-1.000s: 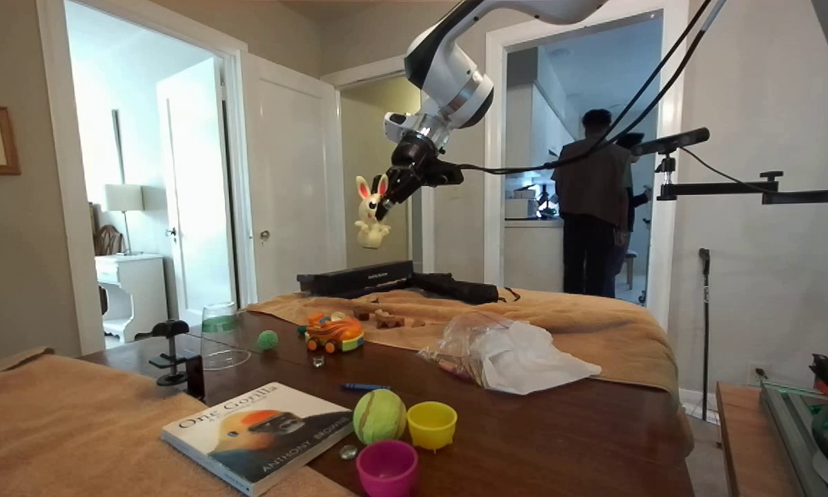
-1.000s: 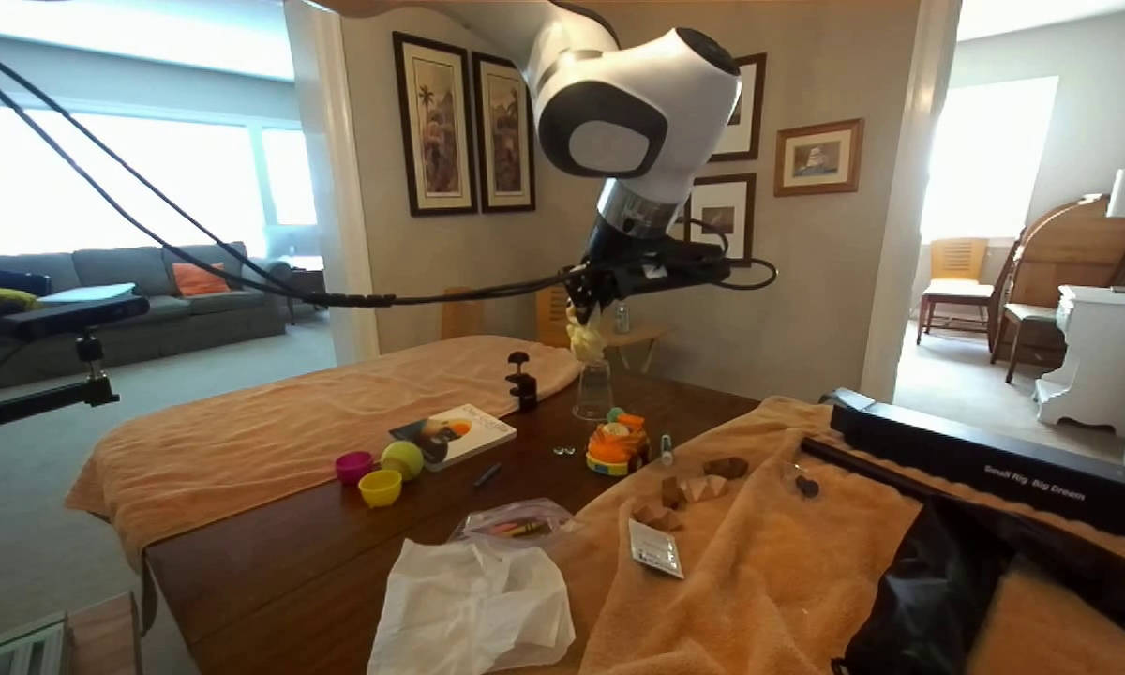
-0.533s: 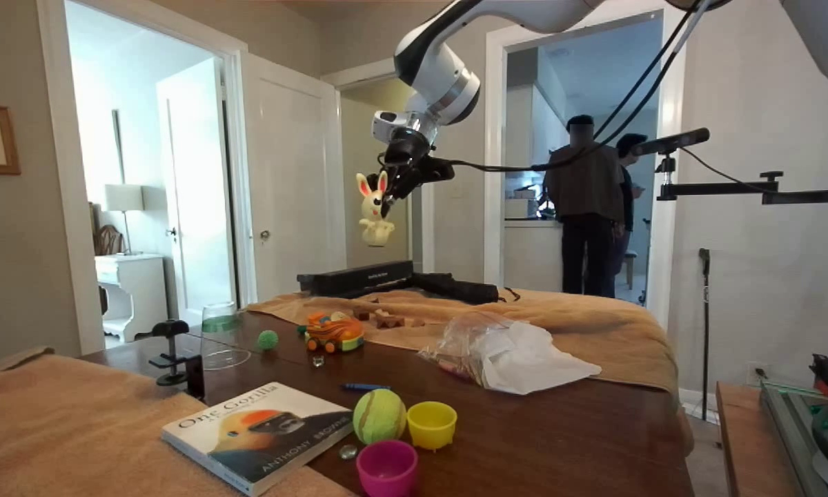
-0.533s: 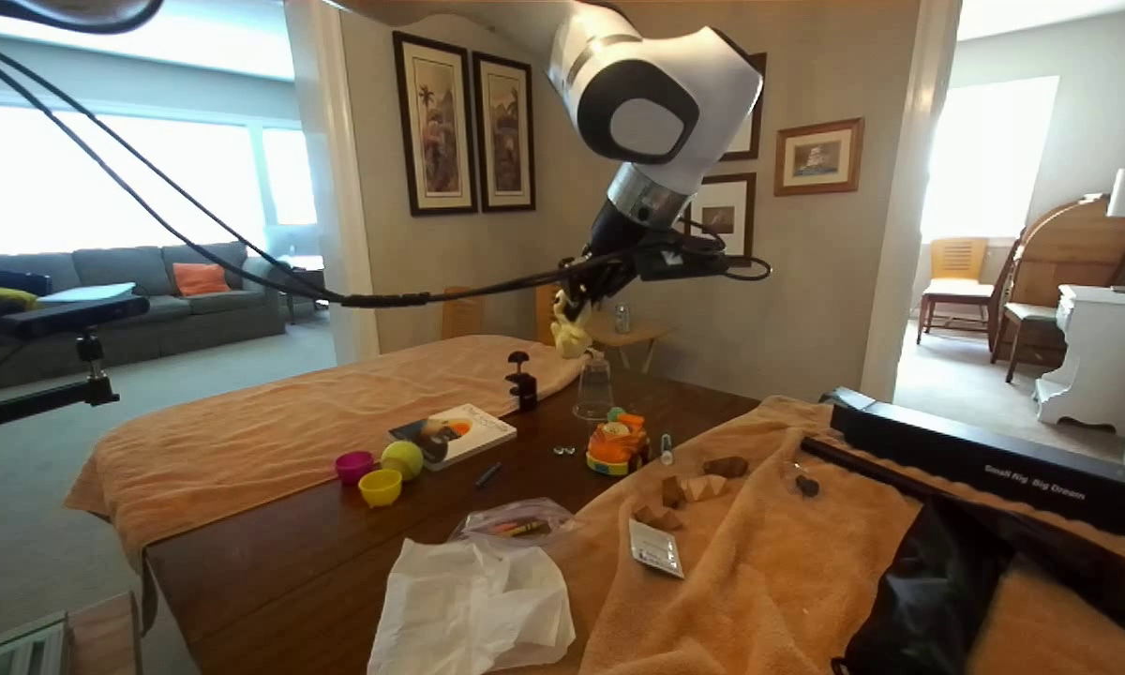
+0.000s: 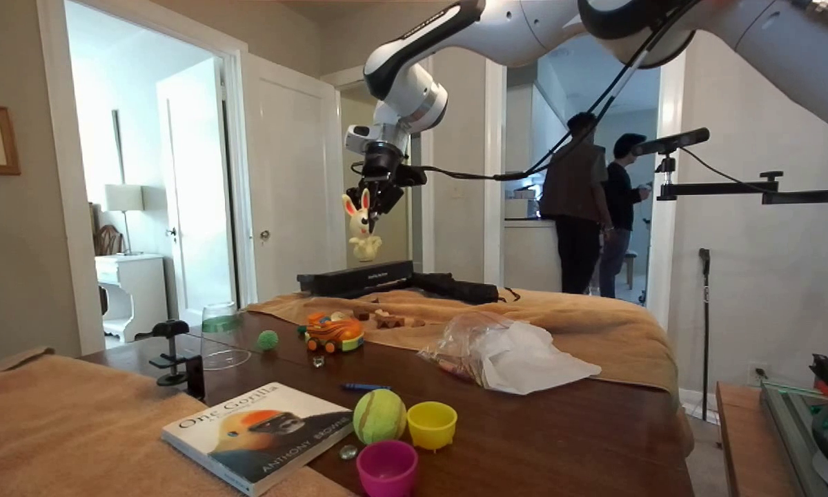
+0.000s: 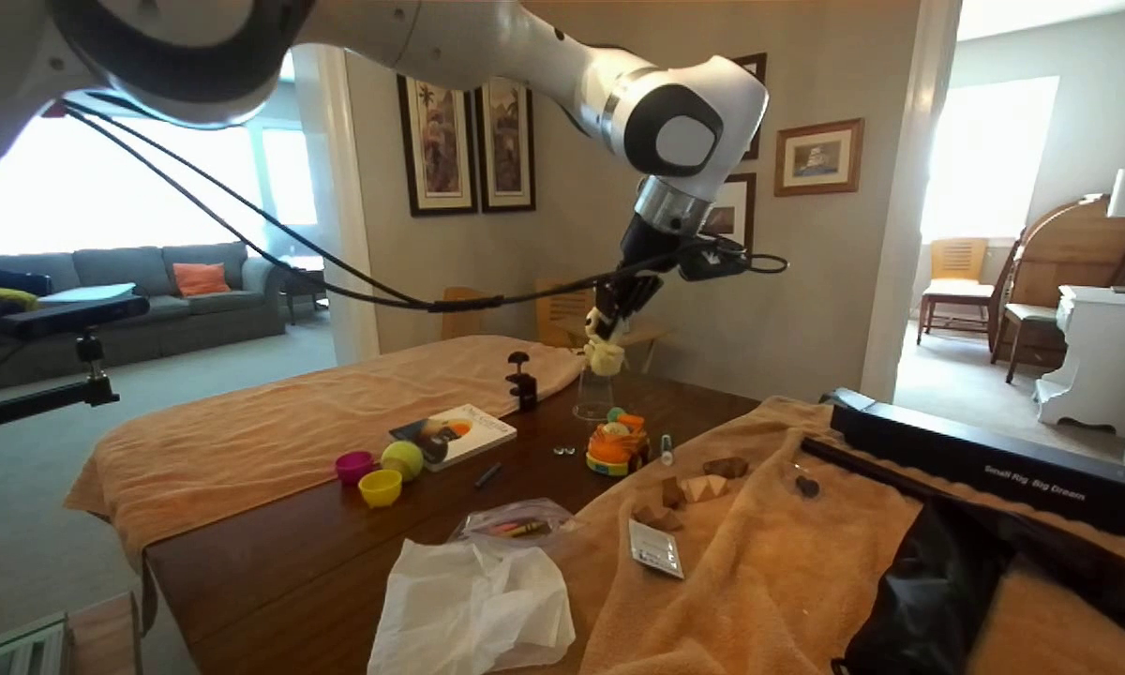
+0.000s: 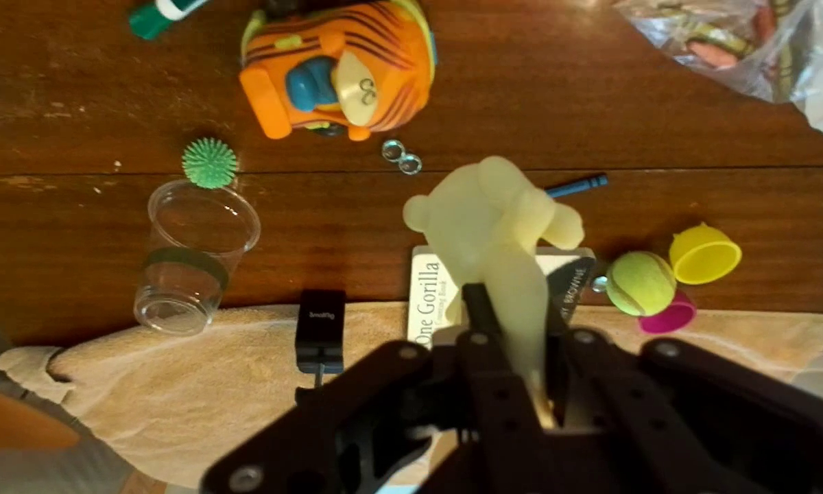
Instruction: Put the plush toy on the toy car
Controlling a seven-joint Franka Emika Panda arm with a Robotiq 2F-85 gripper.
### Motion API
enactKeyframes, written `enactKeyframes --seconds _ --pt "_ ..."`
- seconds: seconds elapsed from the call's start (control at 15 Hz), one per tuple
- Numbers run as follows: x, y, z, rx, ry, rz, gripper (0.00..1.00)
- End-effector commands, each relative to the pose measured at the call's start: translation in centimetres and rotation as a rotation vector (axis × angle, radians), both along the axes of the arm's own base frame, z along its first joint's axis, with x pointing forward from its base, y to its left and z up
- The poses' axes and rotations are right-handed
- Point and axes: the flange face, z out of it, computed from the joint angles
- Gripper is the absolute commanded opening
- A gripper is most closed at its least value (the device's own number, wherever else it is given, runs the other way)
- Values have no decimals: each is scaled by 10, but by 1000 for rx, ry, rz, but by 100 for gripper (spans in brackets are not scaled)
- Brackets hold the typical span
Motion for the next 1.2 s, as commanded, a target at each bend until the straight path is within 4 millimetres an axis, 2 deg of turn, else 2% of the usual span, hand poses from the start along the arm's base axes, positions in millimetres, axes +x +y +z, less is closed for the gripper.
enactKeyframes --seconds 0.0,0.07,0.2,0.47,0.53,1.13 --pt "41 -7 -6 13 -100 -22 4" --pt "19 -1 -6 1 -46 -7 15" --pt "31 -4 -12 8 -73 -13 15" --pt "36 -7 -12 11 -91 -18 15" --pt "37 -6 -17 26 -85 5 4" --pt "47 10 -55 65 -27 208 4"
